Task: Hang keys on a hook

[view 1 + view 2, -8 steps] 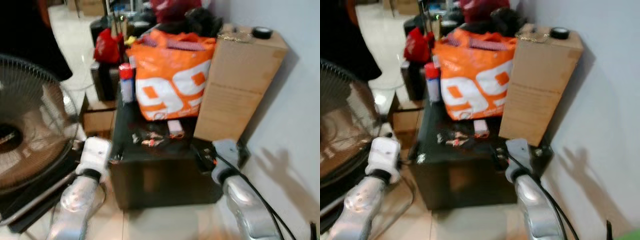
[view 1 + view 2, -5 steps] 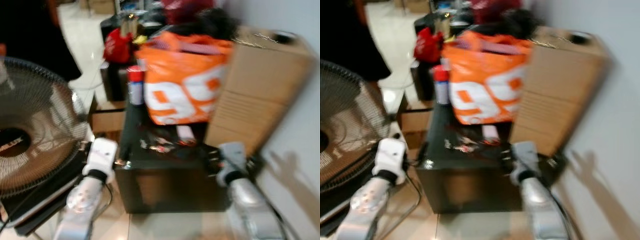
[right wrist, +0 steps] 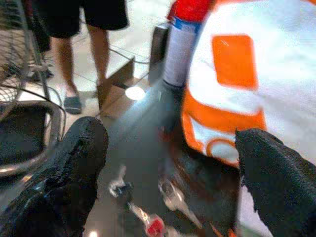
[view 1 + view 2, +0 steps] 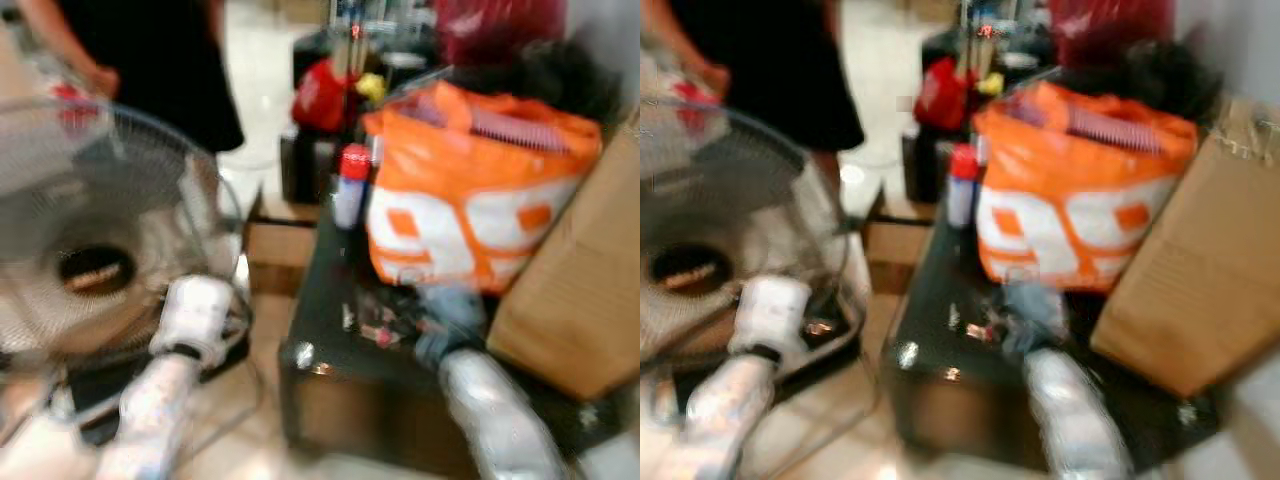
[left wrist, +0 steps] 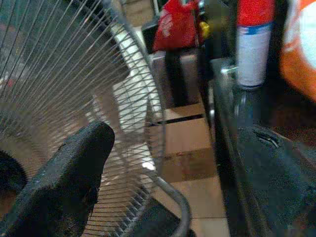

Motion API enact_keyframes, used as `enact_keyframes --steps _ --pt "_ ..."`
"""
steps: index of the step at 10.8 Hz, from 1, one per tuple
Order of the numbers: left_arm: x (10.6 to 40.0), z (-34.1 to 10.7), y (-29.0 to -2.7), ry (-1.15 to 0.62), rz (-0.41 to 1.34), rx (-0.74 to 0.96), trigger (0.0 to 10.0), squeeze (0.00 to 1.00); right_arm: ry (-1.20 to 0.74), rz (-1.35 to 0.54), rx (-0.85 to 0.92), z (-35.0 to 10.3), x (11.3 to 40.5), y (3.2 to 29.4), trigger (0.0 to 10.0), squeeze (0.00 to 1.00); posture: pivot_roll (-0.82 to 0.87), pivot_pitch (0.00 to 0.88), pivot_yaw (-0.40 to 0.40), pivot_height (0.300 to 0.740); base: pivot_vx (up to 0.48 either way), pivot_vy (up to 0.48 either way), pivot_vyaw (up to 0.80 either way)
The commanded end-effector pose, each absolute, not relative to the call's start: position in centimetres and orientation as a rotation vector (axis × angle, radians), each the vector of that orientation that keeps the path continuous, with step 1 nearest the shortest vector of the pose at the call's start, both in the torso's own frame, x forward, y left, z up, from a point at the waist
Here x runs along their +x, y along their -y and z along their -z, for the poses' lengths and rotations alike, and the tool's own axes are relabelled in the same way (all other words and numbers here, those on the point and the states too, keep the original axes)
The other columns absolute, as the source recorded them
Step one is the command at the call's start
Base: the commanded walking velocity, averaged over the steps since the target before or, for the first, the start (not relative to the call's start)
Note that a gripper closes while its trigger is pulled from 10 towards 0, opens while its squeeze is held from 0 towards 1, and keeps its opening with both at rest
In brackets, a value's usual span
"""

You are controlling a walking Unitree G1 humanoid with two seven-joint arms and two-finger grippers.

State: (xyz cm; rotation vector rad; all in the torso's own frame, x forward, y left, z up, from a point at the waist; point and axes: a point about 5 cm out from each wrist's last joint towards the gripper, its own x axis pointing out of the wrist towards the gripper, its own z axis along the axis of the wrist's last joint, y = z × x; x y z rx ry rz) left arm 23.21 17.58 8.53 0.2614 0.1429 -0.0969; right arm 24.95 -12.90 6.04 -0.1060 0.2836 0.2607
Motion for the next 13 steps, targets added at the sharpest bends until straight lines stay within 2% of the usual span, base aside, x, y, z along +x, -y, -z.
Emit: enact_keyframes --steps 1,6,9,13 --pt "23.4 -8.8 -16.6 -0.122 0.127 0.249 10.0 0.00 -0.305 -0.212 -0.134 -5.7 24.8 14.6 10.0 0.00 0.01 0.000 -0.029 0.740 0.352 0.000 0.00" --pt "23.6 -8.6 -16.4 -0.131 0.146 0.250 10.0 0.00 -0.363 -0.249 -0.207 -4.9 24.7 15.2 10.0 0.00 0.00 0.000 -0.035 0.740 0.346 0.000 0.00" --pt "23.1 -7.4 -15.8 -0.210 0.332 0.312 10.0 0.00 -0.533 -0.464 -0.364 -3.7 23.7 15.8 10.0 0.00 -0.01 0.000 -0.056 0.740 0.000 0.000 0.00" --pt "21.2 -5.0 -15.9 -0.390 0.679 0.442 10.0 0.00 -0.697 -0.680 -0.401 -2.3 22.5 15.1 10.0 0.00 -0.01 0.000 -0.092 0.740 0.000 0.000 0.00"
